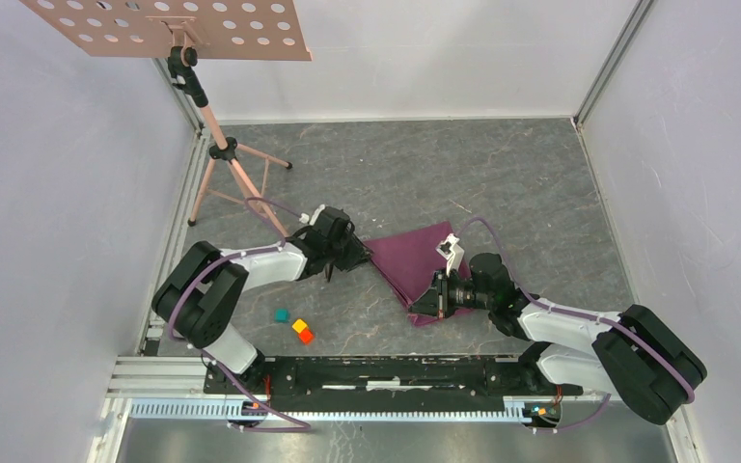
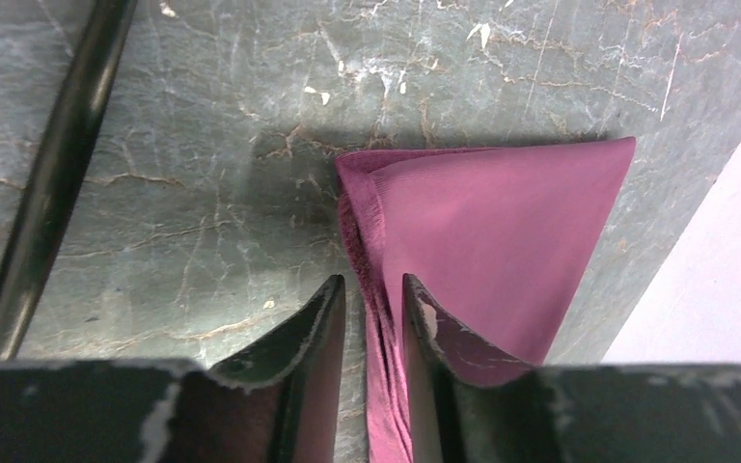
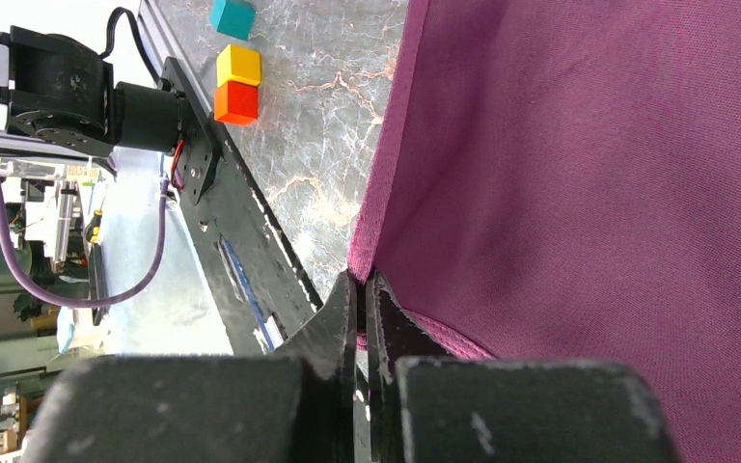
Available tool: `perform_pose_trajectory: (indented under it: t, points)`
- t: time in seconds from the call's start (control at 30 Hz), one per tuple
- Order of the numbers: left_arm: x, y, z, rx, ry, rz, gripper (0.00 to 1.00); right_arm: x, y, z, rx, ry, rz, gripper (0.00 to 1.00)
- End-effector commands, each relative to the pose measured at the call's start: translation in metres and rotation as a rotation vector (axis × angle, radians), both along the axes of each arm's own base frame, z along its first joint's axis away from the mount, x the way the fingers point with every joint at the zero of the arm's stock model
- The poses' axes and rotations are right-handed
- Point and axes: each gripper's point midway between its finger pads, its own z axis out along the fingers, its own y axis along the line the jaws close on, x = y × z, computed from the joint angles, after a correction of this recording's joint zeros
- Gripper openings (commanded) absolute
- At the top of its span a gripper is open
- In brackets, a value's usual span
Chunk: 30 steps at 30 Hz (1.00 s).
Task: Fold the napkin into a case and place the utensils inside
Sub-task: Fold the lower triangle-folded napkin at the center of the board.
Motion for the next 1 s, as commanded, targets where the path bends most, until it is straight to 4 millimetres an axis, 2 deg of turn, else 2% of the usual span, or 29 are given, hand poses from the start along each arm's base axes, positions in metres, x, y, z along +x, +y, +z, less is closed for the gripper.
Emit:
perform_pose_trajectory:
  t: [0.0,0.17,0.27,0.47,0.8,0.97]
  points:
    - [0.019,-0.008,0.016,-0.005,-0.060,-0.010,0.31,0.003,0.003,0.012,0.046,-0.044,0.009,0.00]
    - [0.022,-0.015,0.022,0.002,-0.078,-0.034,0.11,0.000,0.002,0.009,0.043,-0.041,0.011,0.00]
    - [0.023,-0.015,0.026,0.081,-0.076,-0.040,0.03,-0.002,-0.003,0.001,0.021,-0.021,-0.006,0.00]
    - [0.023,-0.020,0.031,0.261,-0.038,-0.039,0.02,-0.007,-0.018,-0.016,-0.010,0.026,-0.043,0.00]
    - [0.031,-0.066,0.029,0.398,-0.011,-0.109,0.02,-0.002,-0.046,-0.034,-0.086,0.022,-0.097,0.00]
    - [0.036,-0.083,0.026,0.430,-0.014,-0.133,0.02,-0.002,-0.053,-0.041,-0.105,0.020,-0.099,0.00]
